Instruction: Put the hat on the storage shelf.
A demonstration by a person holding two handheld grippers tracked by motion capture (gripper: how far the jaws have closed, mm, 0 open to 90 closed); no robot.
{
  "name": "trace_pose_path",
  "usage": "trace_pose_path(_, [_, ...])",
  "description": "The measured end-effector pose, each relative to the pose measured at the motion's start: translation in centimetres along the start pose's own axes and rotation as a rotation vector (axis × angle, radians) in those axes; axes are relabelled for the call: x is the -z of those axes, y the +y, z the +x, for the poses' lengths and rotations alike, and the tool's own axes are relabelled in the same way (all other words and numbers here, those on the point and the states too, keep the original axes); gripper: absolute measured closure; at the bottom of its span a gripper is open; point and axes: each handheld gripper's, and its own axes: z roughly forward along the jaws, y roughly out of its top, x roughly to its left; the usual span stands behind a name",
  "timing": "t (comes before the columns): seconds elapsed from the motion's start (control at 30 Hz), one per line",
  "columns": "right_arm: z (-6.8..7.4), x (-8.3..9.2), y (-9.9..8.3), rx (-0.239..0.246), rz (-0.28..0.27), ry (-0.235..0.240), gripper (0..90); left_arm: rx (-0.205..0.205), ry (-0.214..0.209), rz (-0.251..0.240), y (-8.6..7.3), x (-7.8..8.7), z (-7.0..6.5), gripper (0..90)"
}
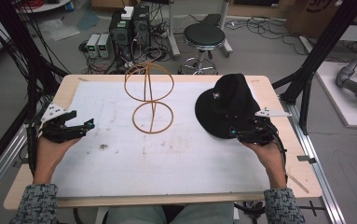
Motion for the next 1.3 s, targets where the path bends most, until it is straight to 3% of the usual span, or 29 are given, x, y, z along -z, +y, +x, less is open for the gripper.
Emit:
trace_pose_path(0.57, [0.0, 0.0, 0.0, 0.002, 0.010, -0.014, 6.1, -0.017, -0.003, 0.005, 0.2, 0.2, -0.2, 22.7])
trace_pose_path(1.3, [-0.2, 0.2, 2.0, 0.003, -0.051, -0.057, 6.2, -0.034, -0.016, 0.017, -0.6, 0.3, -0.6, 22.7])
